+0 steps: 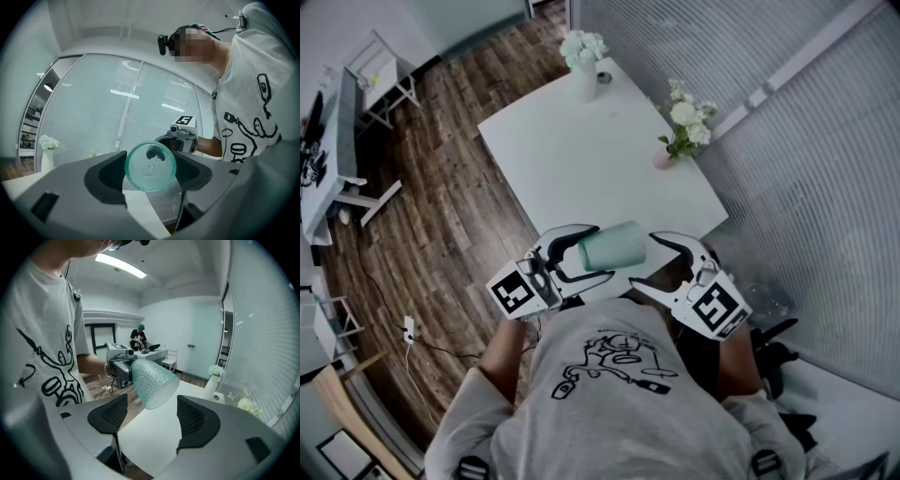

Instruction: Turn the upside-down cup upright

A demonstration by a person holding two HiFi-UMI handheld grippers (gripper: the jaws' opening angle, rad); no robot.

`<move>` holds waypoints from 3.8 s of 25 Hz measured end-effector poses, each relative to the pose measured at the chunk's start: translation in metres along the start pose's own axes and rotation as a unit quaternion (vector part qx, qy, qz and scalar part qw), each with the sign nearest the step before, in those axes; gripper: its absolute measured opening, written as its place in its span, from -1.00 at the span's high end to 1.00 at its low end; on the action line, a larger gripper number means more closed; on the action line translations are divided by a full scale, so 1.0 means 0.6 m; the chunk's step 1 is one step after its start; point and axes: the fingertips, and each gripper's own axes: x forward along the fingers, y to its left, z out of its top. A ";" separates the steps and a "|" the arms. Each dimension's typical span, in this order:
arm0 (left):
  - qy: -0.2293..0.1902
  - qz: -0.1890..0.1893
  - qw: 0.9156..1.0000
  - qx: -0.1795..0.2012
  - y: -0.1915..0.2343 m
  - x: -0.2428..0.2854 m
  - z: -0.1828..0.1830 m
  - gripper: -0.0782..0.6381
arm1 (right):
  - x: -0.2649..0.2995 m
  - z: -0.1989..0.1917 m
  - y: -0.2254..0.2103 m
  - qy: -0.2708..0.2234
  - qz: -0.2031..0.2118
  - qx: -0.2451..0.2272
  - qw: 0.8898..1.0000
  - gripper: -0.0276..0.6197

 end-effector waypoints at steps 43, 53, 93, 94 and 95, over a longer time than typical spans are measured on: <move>-0.025 0.023 0.999 -0.007 0.006 0.023 0.014 -0.07 | 0.031 0.031 -0.029 0.166 -0.236 -0.364 0.886 -0.24; -0.017 0.016 1.000 -0.003 0.000 0.031 0.014 -0.07 | 0.041 0.024 -0.036 0.182 -0.237 -0.367 0.881 -0.23; -0.029 0.022 0.999 0.010 -0.004 0.034 0.035 -0.06 | 0.054 0.023 -0.032 0.018 -0.212 -0.166 0.963 -0.23; -0.029 0.022 0.999 0.011 -0.004 0.034 0.036 -0.06 | 0.054 0.023 -0.031 0.011 -0.209 -0.155 0.965 -0.23; -0.029 0.022 0.999 0.012 -0.004 0.034 0.036 -0.06 | 0.056 0.022 -0.031 0.004 -0.206 -0.145 0.968 -0.23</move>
